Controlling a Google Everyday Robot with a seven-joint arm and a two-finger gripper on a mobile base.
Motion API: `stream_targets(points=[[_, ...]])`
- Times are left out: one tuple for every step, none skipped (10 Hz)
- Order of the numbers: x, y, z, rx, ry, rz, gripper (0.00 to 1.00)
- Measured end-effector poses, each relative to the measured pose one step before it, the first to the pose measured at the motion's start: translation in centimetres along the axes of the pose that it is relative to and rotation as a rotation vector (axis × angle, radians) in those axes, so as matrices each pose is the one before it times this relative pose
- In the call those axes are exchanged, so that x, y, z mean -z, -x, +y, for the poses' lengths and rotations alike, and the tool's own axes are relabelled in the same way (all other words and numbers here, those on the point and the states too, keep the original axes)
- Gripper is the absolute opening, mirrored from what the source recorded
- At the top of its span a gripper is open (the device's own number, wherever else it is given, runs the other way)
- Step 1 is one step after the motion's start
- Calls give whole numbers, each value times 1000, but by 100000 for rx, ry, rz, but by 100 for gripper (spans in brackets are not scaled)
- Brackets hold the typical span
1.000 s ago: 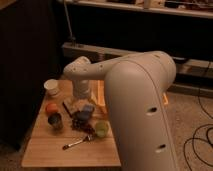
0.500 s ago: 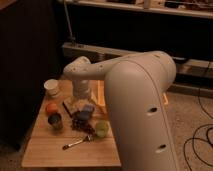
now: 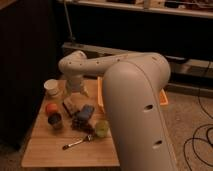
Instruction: Place apple in plastic cup
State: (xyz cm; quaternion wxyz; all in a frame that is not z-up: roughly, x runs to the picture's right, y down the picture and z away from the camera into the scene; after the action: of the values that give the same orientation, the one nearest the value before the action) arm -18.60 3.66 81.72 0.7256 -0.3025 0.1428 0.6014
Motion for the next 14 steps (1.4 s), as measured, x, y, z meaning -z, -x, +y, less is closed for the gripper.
stream_targets(points=[[7,523,1494,4756,1752,992,80],[93,21,1947,5621,1954,164,80],[75,-358,1170,3937,966,8,80],[-19,-184,1343,4953,1242,-987,80],[-66,-90,1625,5372,1715,-884,80],[-390,187,1637,5628,1796,-678,80],[-502,334,559,2880,585,-219,80],[-556,421,123,1666,-82,-264,80],[-698,334,91,972,228,-120,80],[-703,623,-120,1503,24,-632,80],[-792,718,14,2249,257,-937,80],[-660,475,219,2141,782,-513,80],[-423,125,-146,1091,-20,-44,80],[-558,162,-209,826,0,184,80]])
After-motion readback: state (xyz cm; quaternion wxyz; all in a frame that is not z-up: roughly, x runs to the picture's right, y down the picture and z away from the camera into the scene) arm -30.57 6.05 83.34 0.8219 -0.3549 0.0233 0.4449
